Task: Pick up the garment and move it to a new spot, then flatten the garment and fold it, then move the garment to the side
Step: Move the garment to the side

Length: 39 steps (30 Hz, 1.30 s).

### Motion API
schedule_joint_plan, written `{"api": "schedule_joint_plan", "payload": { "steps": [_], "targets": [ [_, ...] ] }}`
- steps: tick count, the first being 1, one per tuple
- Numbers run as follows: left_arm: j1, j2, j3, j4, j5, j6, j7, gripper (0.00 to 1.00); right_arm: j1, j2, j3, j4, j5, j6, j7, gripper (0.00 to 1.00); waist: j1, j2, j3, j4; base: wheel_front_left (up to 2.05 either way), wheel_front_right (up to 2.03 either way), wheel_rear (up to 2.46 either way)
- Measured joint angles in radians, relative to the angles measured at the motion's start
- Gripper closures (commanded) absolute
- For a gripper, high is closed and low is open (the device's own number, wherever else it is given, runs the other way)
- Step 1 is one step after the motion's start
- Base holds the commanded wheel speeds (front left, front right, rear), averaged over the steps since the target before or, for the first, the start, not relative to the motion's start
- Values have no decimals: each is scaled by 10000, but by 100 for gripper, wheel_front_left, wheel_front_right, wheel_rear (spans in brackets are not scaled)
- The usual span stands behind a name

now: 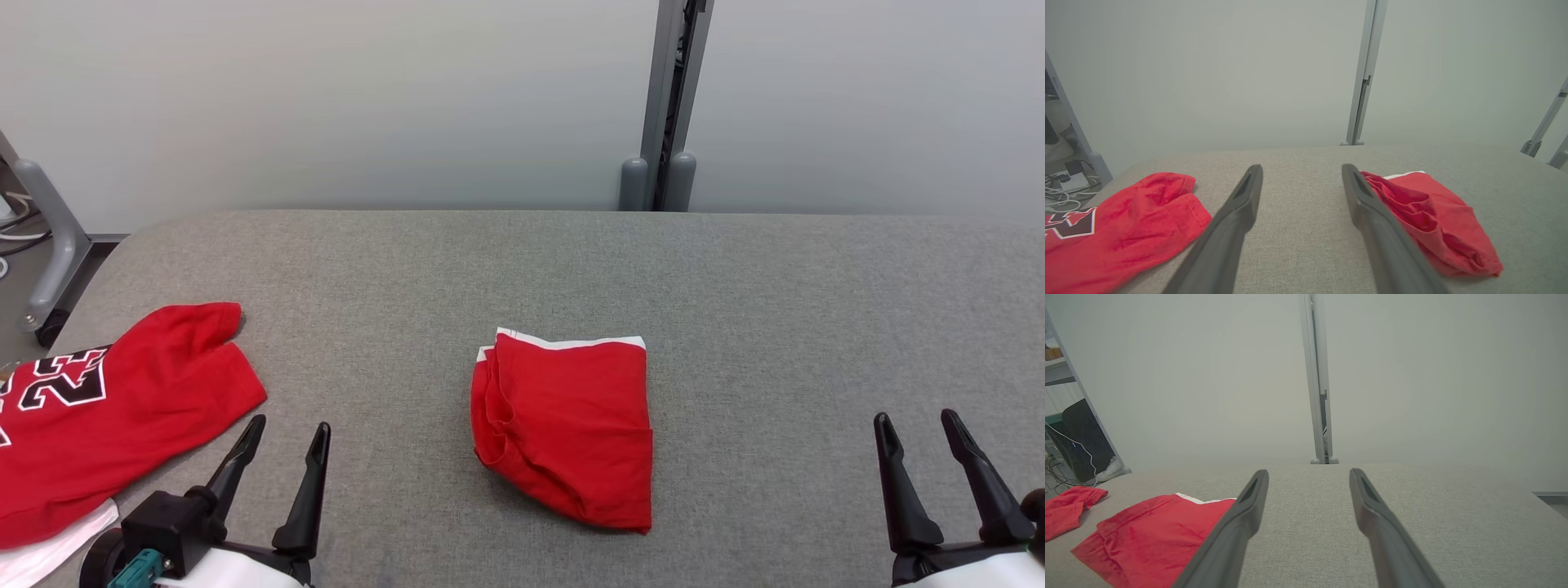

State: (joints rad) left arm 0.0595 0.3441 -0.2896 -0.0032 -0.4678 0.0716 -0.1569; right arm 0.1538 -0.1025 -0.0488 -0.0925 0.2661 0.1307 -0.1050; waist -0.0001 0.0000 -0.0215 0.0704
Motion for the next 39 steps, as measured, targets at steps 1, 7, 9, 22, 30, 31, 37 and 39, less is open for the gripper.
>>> {"api": "schedule_joint_plan", "payload": {
  "steps": [1,7,9,22,30,31,37,39],
  "targets": [
    [2,19,0,-4,-8,2,25,0,8,19,-6,-2,35,0,4,0,1,0,0,0,0,0,0],
    [4,75,-25,-52,-13,17,40,0,81,58,-38,15,52,0,125,0,1,0,24,22,0,0,0],
    [4,88,-27,-63,-27,40,40,0,100,73,-36,29,54,0,136,0,1,0,34,28,0,0,0],
    [9,136,-94,-127,-81,86,27,0,101,81,-46,77,61,0,161,0,0,0,106,32,0,0,0],
    [-231,105,-228,-215,-61,33,-36,0,-224,-98,-84,56,-59,0,349,0,0,0,438,208,0,0,0],
    [-373,96,-240,-236,-56,2,-67,0,-405,-171,-48,59,-84,0,355,0,0,0,549,251,0,0,0],
    [-1330,-138,-410,-128,31,-255,-376,0,-1543,-602,872,443,-215,0,633,0,0,0,1418,642,0,0,0],
    [-1603,-232,-447,6,56,-322,-499,0,-1868,-627,1344,694,-203,0,709,0,0,0,1723,810,0,0,0]
  ]
}}
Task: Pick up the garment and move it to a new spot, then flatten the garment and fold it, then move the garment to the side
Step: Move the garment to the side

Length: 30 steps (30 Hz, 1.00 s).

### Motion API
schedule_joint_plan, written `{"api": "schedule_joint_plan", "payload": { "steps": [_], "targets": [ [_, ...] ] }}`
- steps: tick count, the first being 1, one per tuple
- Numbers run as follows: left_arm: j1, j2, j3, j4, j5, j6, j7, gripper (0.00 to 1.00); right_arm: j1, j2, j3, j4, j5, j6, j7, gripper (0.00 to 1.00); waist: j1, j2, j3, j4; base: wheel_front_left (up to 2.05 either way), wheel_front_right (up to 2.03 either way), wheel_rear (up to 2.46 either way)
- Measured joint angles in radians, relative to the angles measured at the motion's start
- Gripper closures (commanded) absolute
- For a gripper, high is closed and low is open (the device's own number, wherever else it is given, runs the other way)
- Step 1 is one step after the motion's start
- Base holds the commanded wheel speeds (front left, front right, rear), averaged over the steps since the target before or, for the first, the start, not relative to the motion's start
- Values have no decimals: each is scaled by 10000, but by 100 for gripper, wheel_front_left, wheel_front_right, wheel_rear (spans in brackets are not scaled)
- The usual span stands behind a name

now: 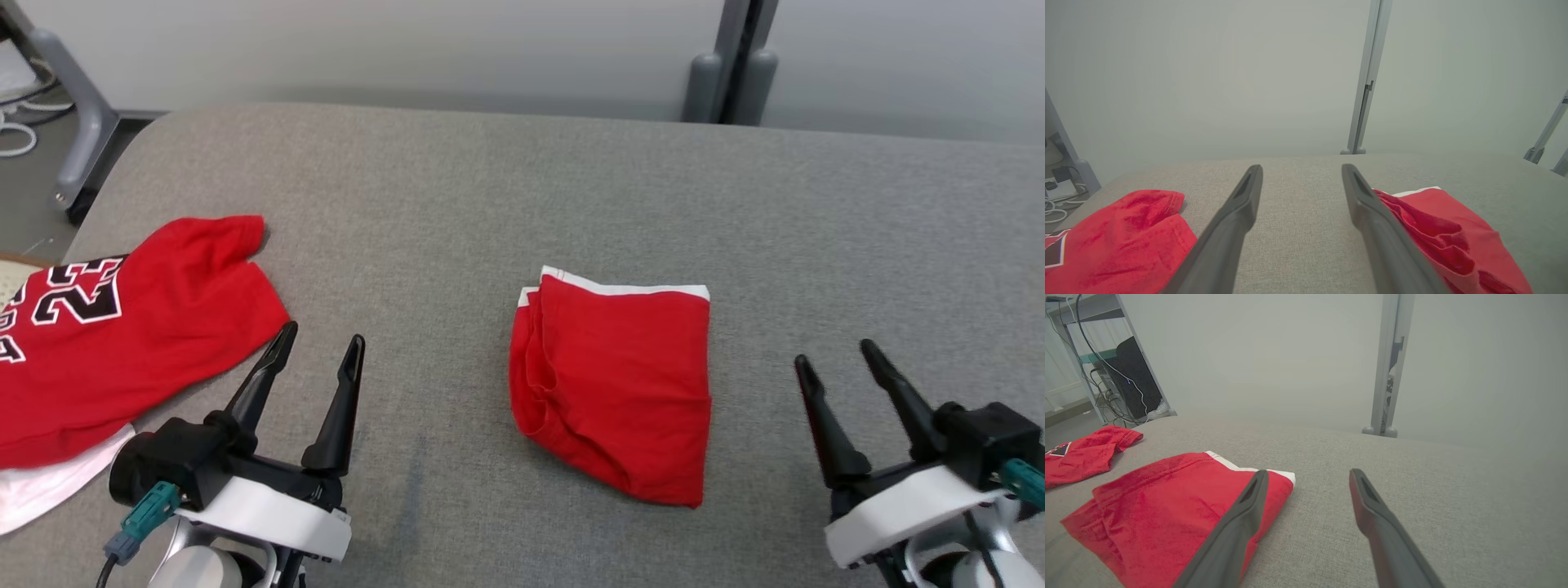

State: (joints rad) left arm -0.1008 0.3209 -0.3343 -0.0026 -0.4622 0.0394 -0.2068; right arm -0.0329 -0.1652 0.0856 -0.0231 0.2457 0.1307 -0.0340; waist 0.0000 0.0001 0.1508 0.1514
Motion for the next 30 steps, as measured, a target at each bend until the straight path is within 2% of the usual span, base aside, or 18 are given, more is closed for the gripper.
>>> {"api": "schedule_joint_plan", "payload": {
  "steps": [5,12,17,18,19,20,30],
  "targets": [
    [-397,-276,-84,468,2,-186,-236,0,-577,-4,1103,1070,341,0,82,0,0,0,636,450,0,0,0],
    [-745,-535,-111,907,42,-372,-439,0,-1154,54,2027,2627,1149,0,391,0,0,0,1162,859,0,0,0],
    [-825,-610,-115,1120,42,-428,-483,0,-1436,23,2355,3112,1592,0,669,0,0,0,1266,915,0,0,0],
    [-867,-629,-113,1133,44,-431,-491,0,-1528,-2,2452,3218,1710,0,780,26,0,0,1280,913,0,0,0],
    [-897,-660,-107,1145,44,-464,-493,0,-1621,-23,2527,3279,1802,0,849,59,0,0,1289,907,0,0,0],
    [-909,-700,-105,1154,44,-472,-502,0,-1689,-50,2608,3317,1896,0,886,100,0,0,1296,900,0,0,0],
    [-896,-759,46,1279,155,-483,-535,0,-2115,-606,3233,3453,2245,19,1398,100,0,0,1135,607,0,0,0]
  ]
}}
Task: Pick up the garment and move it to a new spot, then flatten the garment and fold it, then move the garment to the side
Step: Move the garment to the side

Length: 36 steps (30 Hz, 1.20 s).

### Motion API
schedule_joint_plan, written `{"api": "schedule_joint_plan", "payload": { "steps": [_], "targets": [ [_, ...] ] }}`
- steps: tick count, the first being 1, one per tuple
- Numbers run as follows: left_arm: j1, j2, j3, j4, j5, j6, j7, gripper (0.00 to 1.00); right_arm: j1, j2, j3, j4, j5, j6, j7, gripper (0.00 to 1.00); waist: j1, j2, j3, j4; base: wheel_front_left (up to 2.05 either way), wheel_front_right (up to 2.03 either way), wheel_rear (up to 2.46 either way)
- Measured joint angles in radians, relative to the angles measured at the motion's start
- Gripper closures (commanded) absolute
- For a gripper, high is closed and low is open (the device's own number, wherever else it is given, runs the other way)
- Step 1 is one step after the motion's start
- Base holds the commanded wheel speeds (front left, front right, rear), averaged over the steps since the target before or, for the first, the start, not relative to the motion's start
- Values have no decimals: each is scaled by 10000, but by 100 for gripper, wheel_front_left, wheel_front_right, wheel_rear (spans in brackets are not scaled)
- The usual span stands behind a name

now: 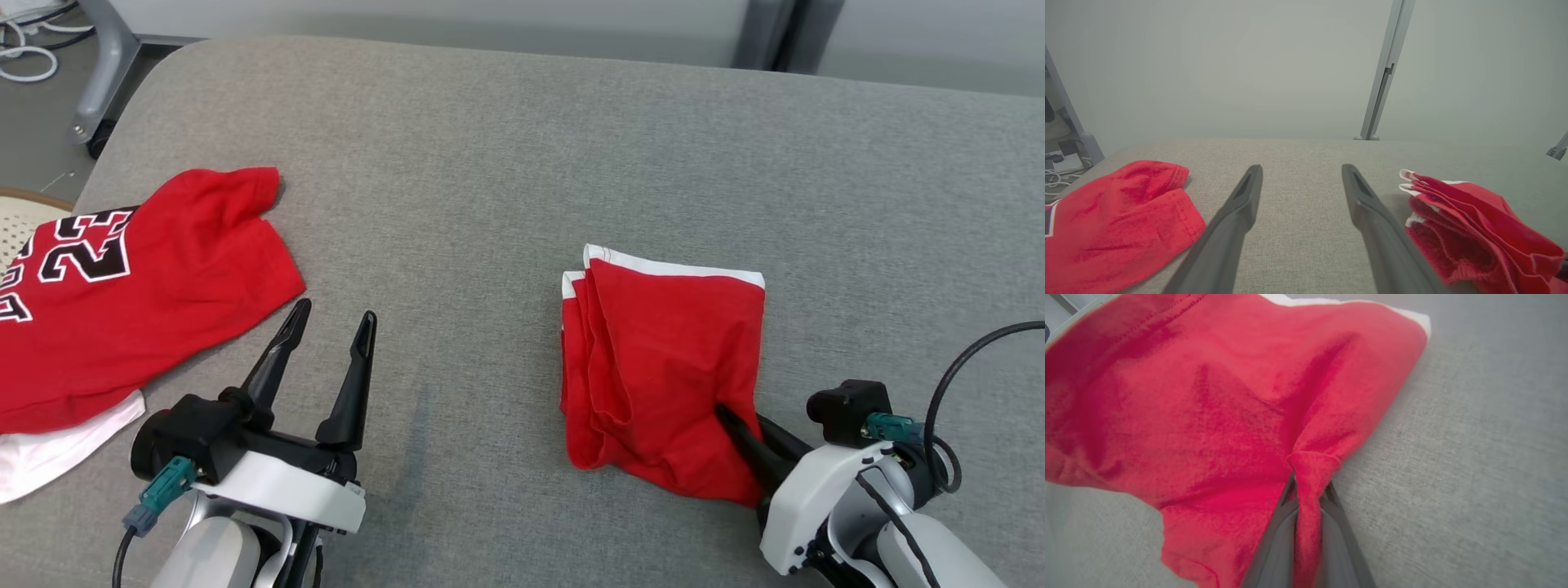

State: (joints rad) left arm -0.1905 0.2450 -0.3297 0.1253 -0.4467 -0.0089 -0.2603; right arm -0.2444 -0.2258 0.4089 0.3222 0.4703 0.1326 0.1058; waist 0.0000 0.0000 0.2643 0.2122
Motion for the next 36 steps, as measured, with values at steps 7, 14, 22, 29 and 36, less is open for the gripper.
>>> {"api": "schedule_joint_plan", "payload": {
  "steps": [7,14,22,29,36],
  "targets": [
    [199,224,56,-173,65,2,21,0,79,-1070,157,-499,-65,-10,466,100,0,0,-247,-795,0,0,0],
    [166,527,81,-706,96,23,280,0,-312,-1822,610,-1057,-86,-15,805,100,0,0,-69,-1666,0,0,0],
    [-392,1007,194,-1624,259,0,644,0,-2175,-2972,1350,-901,-539,-13,872,100,0,0,1056,-2613,0,0,0],
    [-959,1478,199,-2474,474,-52,1177,0,-3539,-4098,1446,-242,-1047,-15,403,100,0,0,2121,-3721,0,0,0],
    [-1748,1816,92,-3045,706,-224,1720,0,-4572,-4792,433,677,-1764,-15,-282,100,0,0,3301,-4542,0,0,0]
  ]
}}
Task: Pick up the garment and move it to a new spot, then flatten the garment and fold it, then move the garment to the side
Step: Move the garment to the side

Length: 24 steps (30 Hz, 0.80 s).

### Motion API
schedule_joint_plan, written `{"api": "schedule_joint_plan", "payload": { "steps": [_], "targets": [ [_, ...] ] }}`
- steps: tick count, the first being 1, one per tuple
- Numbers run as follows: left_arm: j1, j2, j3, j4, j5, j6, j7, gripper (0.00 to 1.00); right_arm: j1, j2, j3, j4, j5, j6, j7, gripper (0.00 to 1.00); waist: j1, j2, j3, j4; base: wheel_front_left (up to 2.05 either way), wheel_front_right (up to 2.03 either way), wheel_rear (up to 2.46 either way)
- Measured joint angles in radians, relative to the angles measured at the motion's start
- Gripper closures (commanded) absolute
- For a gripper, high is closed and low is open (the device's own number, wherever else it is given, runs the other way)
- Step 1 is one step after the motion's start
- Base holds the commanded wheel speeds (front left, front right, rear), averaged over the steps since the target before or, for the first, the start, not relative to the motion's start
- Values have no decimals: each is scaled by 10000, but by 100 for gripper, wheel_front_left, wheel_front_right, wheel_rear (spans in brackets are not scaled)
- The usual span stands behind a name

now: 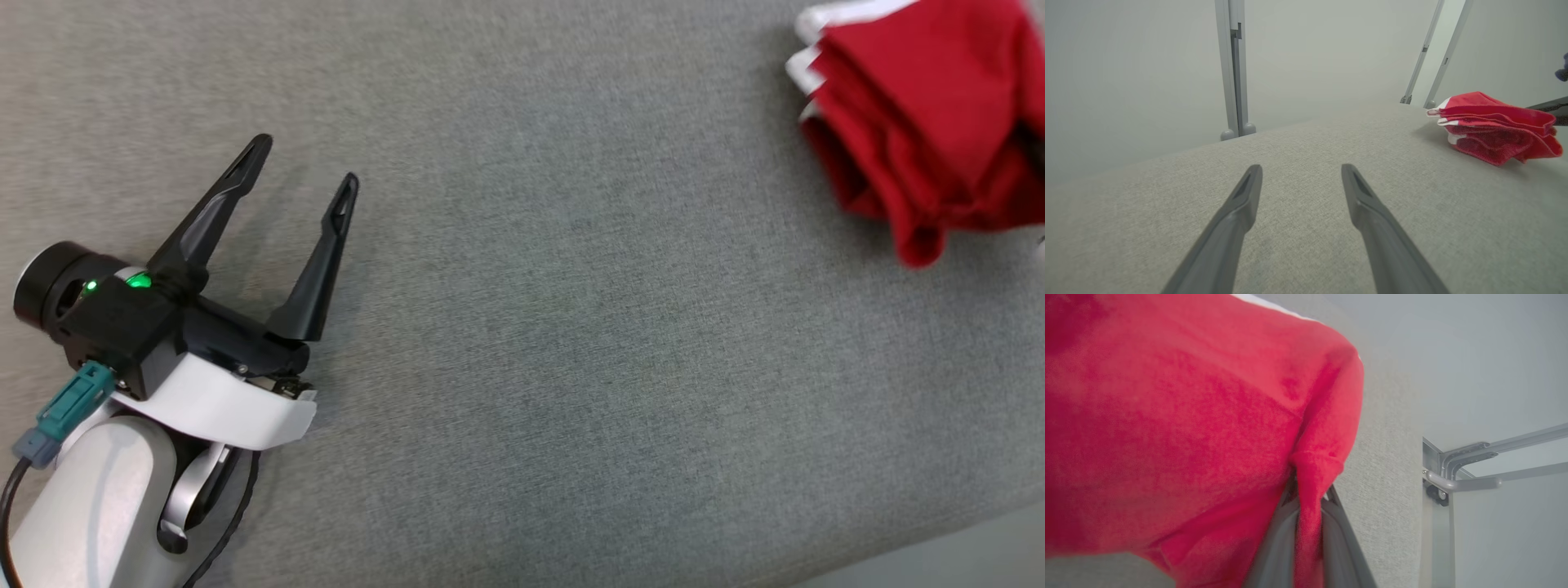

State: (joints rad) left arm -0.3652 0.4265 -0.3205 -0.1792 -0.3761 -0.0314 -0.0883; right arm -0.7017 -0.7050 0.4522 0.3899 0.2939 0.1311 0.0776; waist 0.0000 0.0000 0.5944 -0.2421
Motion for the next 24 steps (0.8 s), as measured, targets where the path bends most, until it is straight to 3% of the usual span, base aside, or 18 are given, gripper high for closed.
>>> {"api": "schedule_joint_plan", "payload": {
  "steps": [9,17,19,20,21,24],
  "targets": [
    [-305,54,-136,-474,127,19,224,0,-596,-518,-1151,1187,-1124,0,-477,100,0,0,909,-352,0,0,0],
    [-306,102,-73,-685,96,92,219,0,-920,-205,-1952,1933,-1919,2,-894,100,0,0,1156,-255,0,0,0],
    [-310,104,-69,-685,92,111,196,0,-929,-46,-2207,2123,-1985,2,-995,62,1,0,1164,-226,0,0,0],
    [-310,111,-69,-681,104,146,171,0,-948,69,-2385,2249,-1990,2,-1007,26,0,0,1160,-224,0,0,0],
    [-310,111,-63,-675,115,151,157,0,-967,128,-2552,2366,-2065,2,-1060,0,0,0,1153,-218,0,0,0],
    [-310,82,-82,-589,105,171,81,0,-967,376,-3058,2719,-2151,2,-1269,0,0,0,1071,-186,0,0,0]
  ]
}}
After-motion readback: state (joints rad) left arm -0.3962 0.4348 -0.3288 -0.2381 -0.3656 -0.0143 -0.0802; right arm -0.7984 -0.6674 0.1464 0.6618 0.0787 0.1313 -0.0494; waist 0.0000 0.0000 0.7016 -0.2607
